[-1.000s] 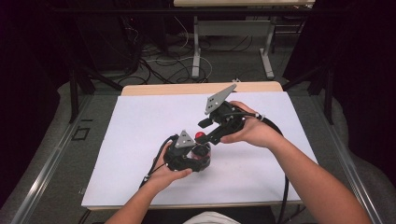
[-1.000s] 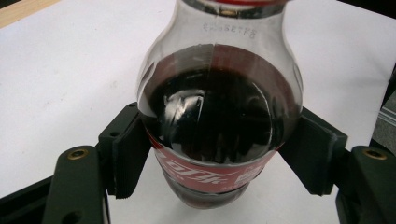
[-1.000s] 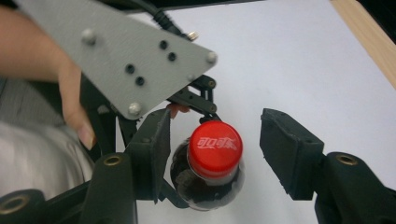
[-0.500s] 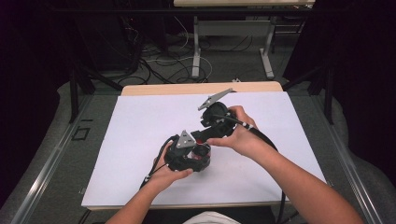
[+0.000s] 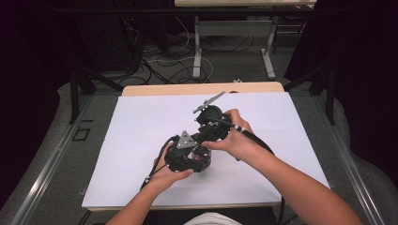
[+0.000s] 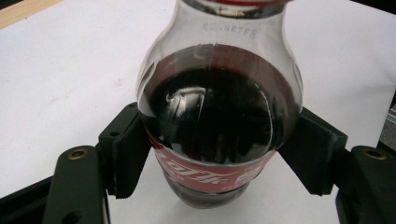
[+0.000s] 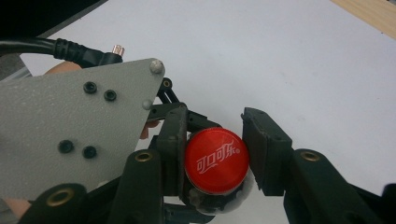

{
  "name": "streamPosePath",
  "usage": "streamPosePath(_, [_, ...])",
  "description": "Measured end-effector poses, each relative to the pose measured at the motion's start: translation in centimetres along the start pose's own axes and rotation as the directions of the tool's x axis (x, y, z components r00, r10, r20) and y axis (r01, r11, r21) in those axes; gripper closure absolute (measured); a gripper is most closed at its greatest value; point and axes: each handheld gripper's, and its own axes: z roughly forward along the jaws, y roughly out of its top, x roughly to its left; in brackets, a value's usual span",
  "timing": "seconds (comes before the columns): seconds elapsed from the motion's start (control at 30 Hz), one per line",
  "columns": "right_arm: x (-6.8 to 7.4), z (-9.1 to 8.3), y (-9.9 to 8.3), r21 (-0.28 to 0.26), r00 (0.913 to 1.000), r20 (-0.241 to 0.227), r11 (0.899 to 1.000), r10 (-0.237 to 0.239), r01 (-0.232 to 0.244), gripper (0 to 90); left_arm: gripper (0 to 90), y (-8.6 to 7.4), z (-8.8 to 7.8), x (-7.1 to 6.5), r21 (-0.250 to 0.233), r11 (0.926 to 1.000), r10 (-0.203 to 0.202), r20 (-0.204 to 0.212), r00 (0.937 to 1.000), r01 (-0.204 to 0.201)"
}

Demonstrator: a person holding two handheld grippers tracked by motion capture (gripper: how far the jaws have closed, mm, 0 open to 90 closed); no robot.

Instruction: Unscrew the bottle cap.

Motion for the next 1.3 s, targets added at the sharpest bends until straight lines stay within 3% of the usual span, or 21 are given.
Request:
streamPosePath(0.3, [-0.5, 0.0, 0.2, 0.000, 0.9982, -0.049, 0.999, -0.035, 0.035, 61.1, 30.2, 0.0, -0.1, 0.1, 0.003, 1.0000, 0.006, 0.003, 1.0000, -0.006])
streamPosePath(0.37, [-1.0, 0.2, 0.2, -0.023, 0.9917, -0.095, 0.996, -0.086, 0.085, 61.1, 30.3, 0.0, -0.2, 0.2, 0.003, 1.0000, 0.008, 0.005, 1.0000, -0.008])
streamPosePath(0.43, [-1.3, 0.1, 0.4, -0.002, 0.9852, -0.124, 0.993, -0.119, 0.119, 61.2, 30.2, 0.0, -0.2, 0.1, 0.004, 0.9999, 0.011, 0.010, 0.9999, -0.011])
streamPosePath(0.53, [-1.9, 0.0, 0.5, 0.015, 0.9655, -0.191, 0.983, -0.177, 0.183, 61.2, 30.2, 0.1, -0.2, 0.0, 0.005, 0.9998, 0.017, 0.017, 0.9997, -0.017])
streamPosePath(0.63, [-2.4, 0.0, 0.6, -0.002, 0.9325, -0.257, 0.965, -0.253, 0.262, 61.2, 30.3, 0.1, -0.3, 0.0, -0.001, 0.9998, 0.022, 0.031, 0.9993, -0.022])
streamPosePath(0.7, [-3.0, 0.0, 0.8, -0.016, 0.8964, -0.311, 0.945, -0.316, 0.327, 61.2, 30.3, 0.1, -0.3, -0.1, -0.004, 0.9997, 0.026, 0.034, 0.9991, -0.026])
streamPosePath(0.73, [-3.2, 0.1, 0.9, -0.023, 0.8849, -0.325, 0.938, -0.334, 0.346, 61.2, 30.2, 0.1, -0.3, -0.1, -0.003, 0.9997, 0.026, 0.034, 0.9991, -0.025])
streamPosePath(0.77, [-3.4, 0.0, 1.0, -0.021, 0.8673, -0.344, 0.926, -0.360, 0.376, 61.2, 30.2, 0.1, -0.3, -0.2, -0.003, 0.9997, 0.026, 0.037, 0.9990, -0.026])
streamPosePath(0.8, [-3.6, 0.1, 1.0, -0.048, 0.8378, -0.359, 0.905, -0.411, 0.423, 61.2, 30.2, 0.1, -0.3, -0.2, -0.003, 0.9996, 0.029, 0.038, 0.9989, -0.029])
streamPosePath(0.87, [-3.9, 0.3, 1.2, -0.077, 0.7901, -0.392, 0.873, -0.471, 0.482, 61.1, 30.3, 0.1, -0.3, -0.3, 0.001, 0.9995, 0.033, 0.041, 0.9986, -0.033])
streamPosePath(0.9, [-3.9, 0.2, 1.1, -0.078, 0.7734, -0.409, 0.863, -0.484, 0.499, 61.1, 30.2, 0.2, -0.4, -0.3, 0.016, 0.9989, 0.044, 0.048, 0.9978, -0.045])
streamPosePath(0.93, [-4.1, 0.3, 1.2, -0.091, 0.7384, -0.430, 0.839, -0.519, 0.537, 61.1, 30.3, 0.1, -0.3, -0.4, 0.008, 0.9991, 0.041, 0.047, 0.9981, -0.041])
streamPosePath(1.03, [-4.5, 0.3, 1.3, -0.109, 0.7019, -0.459, 0.819, -0.544, 0.563, 60.9, 30.2, 0.1, -0.2, -0.4, -0.004, 0.9994, 0.034, 0.045, 0.9984, -0.034])
streamPosePath(1.07, [-4.5, 0.3, 1.3, -0.115, 0.7035, -0.456, 0.820, -0.545, 0.561, 60.7, 30.3, 0.1, -0.3, -0.4, -0.002, 0.9994, 0.033, 0.048, 0.9983, -0.033])
streamPosePath(1.1, [-4.4, 0.4, 1.3, -0.125, 0.6944, -0.454, 0.811, -0.559, 0.571, 59.7, 30.2, 0.1, -0.3, -0.3, -0.008, 0.9994, 0.033, 0.044, 0.9985, -0.033])
streamPosePath(1.13, [-4.4, 0.3, 1.4, -0.127, 0.6986, -0.439, 0.809, -0.565, 0.574, 56.4, 30.3, 0.1, -0.3, -0.3, -0.009, 0.9995, 0.030, 0.042, 0.9987, -0.030])
streamPosePath(1.17, [-4.3, 0.3, 1.4, -0.126, 0.7102, -0.420, 0.811, -0.565, 0.571, 51.3, 30.2, 0.1, -0.4, -0.2, -0.012, 0.9995, 0.030, 0.038, 0.9988, -0.030])
streamPosePath(1.2, [-4.3, 0.3, 1.4, -0.128, 0.7310, -0.411, 0.828, -0.545, 0.545, 46.1, 30.2, 0.2, -0.4, -0.1, -0.013, 0.9993, 0.034, 0.034, 0.9988, -0.034])
streamPosePath(1.23, [-4.3, 0.3, 1.3, -0.126, 0.7443, -0.398, 0.836, -0.536, 0.535, 43.3, 30.2, 0.1, -0.4, -0.1, -0.014, 0.9997, 0.023, 0.036, 0.9991, -0.022])
streamPosePath(1.27, [-4.4, 0.4, 1.4, -0.135, 0.7421, -0.394, 0.833, -0.542, 0.537, 41.3, 30.2, 0.1, -0.4, 0.0, -0.016, 0.9996, 0.024, 0.030, 0.9993, -0.023])
streamPosePath(1.3, [-4.4, 0.3, 1.3, -0.119, 0.7583, -0.395, 0.848, -0.518, 0.517, 39.3, 30.2, 0.1, -0.4, 0.1, -0.018, 0.9996, 0.022, 0.028, 0.9994, -0.021])
